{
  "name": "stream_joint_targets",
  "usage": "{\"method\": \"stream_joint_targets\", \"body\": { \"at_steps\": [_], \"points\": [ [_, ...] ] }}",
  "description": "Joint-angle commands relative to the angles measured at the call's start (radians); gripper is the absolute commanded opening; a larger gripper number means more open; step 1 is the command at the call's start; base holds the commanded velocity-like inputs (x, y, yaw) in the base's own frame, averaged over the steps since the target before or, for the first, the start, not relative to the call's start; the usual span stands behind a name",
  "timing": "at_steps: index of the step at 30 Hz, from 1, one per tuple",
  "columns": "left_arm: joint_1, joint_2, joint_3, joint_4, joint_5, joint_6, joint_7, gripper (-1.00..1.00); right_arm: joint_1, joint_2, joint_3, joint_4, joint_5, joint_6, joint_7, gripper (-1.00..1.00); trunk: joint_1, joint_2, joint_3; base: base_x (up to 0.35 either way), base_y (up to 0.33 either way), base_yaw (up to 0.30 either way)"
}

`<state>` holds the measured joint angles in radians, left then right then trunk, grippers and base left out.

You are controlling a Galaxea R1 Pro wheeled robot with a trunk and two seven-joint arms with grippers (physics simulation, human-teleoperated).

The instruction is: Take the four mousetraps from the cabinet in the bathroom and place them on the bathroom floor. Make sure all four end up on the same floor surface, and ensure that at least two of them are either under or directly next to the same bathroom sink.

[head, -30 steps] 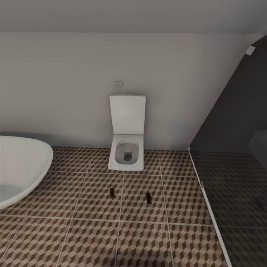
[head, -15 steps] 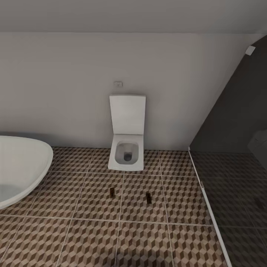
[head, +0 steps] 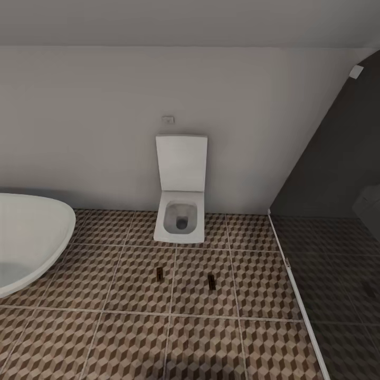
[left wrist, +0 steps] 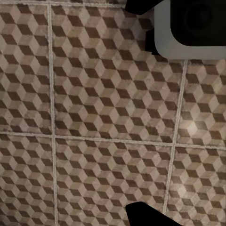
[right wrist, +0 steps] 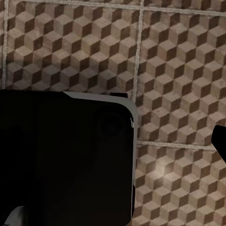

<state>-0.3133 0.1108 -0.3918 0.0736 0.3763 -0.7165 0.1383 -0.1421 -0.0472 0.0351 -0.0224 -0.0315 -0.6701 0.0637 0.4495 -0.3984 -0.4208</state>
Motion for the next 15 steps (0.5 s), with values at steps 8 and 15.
{"method": "stream_joint_targets", "body": {
  "at_steps": [8, 15],
  "points": [
    [-0.001, 0.0, -0.009, 0.003, 0.003, -0.004, 0.004, 1.0, -0.001, 0.0, 0.003, 0.001, -0.004, -0.003, 0.004, 1.0, 0.0, -0.002, -0.001, 0.0, 0.0, 0.0],
    [-0.001, 0.0, -0.009, 0.003, 0.003, -0.004, 0.004, 1.0, -0.001, 0.0, 0.003, 0.001, -0.004, -0.003, 0.004, 1.0, 0.0, -0.002, -0.001, 0.0, 0.0, 0.0]
  ]
}}
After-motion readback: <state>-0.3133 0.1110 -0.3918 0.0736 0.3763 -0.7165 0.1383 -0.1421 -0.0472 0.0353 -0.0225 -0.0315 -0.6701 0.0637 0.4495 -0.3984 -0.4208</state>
